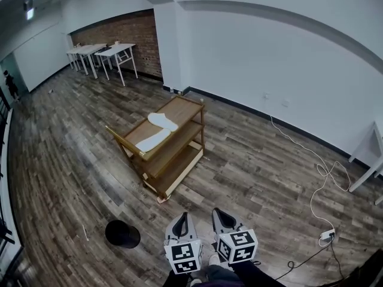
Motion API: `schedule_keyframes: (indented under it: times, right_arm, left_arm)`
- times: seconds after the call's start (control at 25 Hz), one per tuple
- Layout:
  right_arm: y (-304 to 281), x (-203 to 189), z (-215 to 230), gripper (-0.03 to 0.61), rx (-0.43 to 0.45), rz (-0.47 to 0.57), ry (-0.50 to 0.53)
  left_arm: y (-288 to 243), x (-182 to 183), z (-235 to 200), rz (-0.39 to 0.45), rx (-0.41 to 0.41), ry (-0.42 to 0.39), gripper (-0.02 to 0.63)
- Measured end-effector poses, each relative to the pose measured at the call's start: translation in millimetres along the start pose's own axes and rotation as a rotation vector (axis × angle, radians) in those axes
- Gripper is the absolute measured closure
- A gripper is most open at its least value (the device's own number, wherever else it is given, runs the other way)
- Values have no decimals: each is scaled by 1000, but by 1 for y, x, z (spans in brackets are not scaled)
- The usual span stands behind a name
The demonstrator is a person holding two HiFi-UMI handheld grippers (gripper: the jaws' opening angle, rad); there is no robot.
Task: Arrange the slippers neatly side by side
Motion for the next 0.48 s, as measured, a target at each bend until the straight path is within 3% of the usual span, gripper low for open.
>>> schedule_keyframes:
  times: [0.48]
  right_arm:
    - [-30,18,51,580,33,-20,-2]
  left_arm:
    - [-52,6,16,-34,53,16,612]
Point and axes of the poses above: the fingertips, and each gripper's own axes: y backward along the fingers, z to its right, x out of its top, the point moved 6 cm from there along y, backward along the fingers, and after that the axes turned 7 degrees about x, right-handed, at the moved point
